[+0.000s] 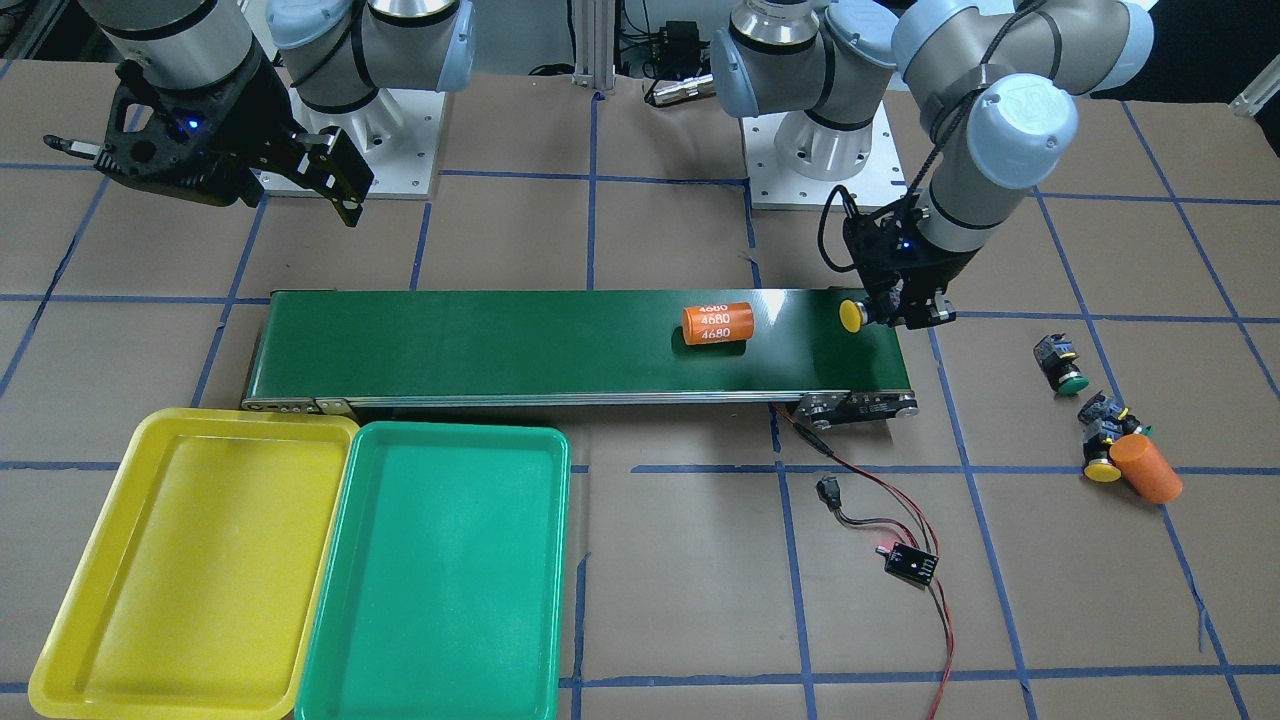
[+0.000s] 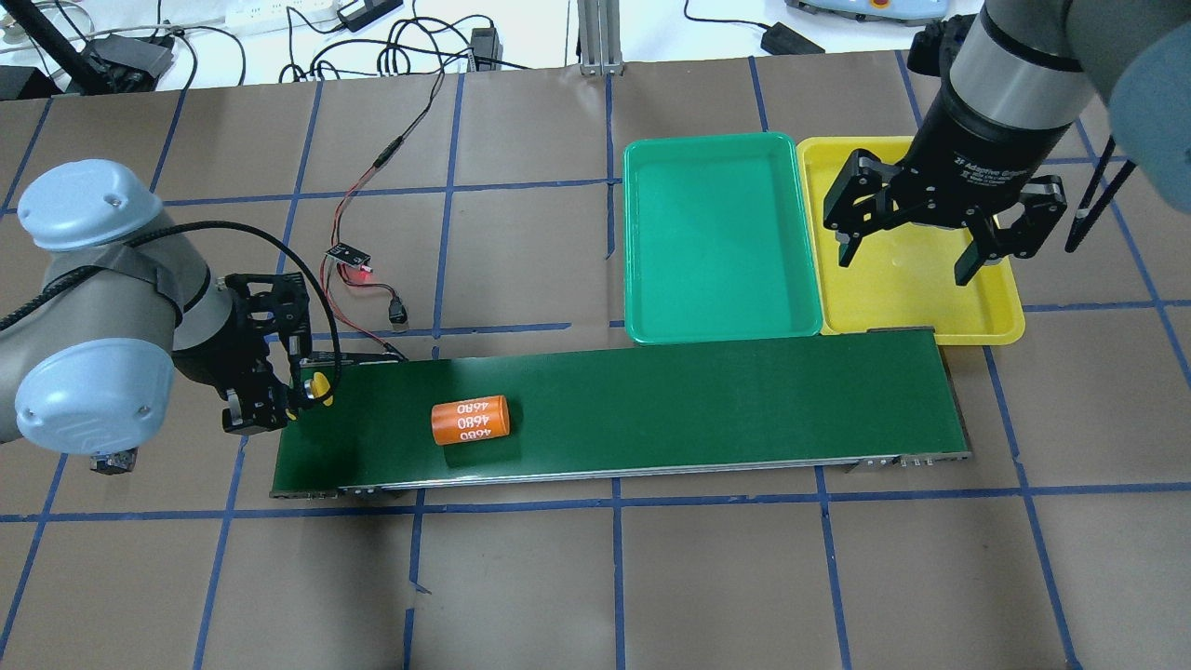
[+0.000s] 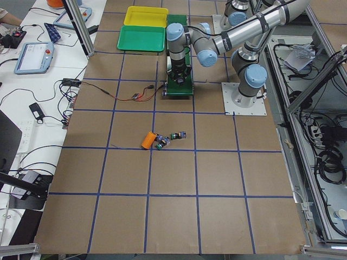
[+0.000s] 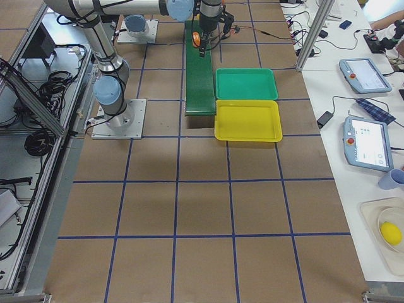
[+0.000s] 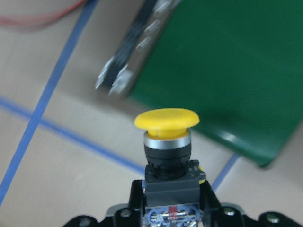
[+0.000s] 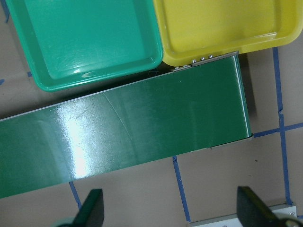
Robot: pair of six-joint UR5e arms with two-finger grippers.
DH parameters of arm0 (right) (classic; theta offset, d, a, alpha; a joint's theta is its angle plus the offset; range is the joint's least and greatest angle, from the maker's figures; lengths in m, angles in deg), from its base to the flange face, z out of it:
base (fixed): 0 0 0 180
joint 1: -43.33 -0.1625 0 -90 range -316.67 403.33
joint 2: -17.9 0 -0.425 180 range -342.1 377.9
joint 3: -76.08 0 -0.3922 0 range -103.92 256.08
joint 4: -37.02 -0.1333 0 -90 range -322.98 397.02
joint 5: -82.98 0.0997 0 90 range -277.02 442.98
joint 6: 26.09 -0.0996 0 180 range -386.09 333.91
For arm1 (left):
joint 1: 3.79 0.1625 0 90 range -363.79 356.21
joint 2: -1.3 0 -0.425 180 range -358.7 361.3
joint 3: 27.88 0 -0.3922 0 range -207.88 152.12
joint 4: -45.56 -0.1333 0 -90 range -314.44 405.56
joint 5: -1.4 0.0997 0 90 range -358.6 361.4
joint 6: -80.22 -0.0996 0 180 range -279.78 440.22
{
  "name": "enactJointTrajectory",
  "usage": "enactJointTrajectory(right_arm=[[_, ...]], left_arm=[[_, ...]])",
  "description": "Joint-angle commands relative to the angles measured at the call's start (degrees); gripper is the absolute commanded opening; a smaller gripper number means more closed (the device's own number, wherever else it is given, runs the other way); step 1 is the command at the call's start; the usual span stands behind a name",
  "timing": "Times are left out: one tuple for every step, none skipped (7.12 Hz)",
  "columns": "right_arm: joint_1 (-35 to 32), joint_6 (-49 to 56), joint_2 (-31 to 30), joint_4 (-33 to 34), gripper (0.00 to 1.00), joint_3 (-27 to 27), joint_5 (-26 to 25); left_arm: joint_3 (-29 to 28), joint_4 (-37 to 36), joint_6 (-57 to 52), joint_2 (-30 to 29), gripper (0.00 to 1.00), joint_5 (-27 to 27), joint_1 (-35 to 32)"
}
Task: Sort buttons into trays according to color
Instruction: 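Place the yellow-capped button on the belt with the left gripper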
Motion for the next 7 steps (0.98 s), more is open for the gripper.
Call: enactJointTrajectory(right_arm=[[0.0,0.0,0.1,0.0,1.0,-0.1,-0.1],[0.0,0.0,0.0,0.0,1.0,-0.1,-0.1],[0.0,-0.1,0.0,0.0,1.0,-0.1,-0.2],[0.0,-0.1,0.0,0.0,1.0,-0.1,-0.2],[0.0,0.0,0.2,0.0,1.0,-0.1,-0.2],[0.0,-0.1,0.1,0.0,1.0,-0.1,-0.1],[0.0,-0.1,0.1,0.0,1.0,-0.2,-0.2]], left_arm=[[2.2,-1.5,-5.3,-0.7,0.26,-0.5,-2.5],[2.1,-1.6,-5.4,0.4,0.87,-0.1,-2.5],[1.8,-1.5,-5.2,0.4,1.0,-0.2,-2.0],[1.3,-1.7,-5.0,0.3,1.0,-0.2,-1.6],[1.2,-3.2,-4.8,0.3,1.0,0.0,-0.8],[0.8,-3.5,-4.9,1.0,1.0,0.0,2.2],[-1.2,-4.6,-6.2,-1.8,1.0,-0.5,7.8]])
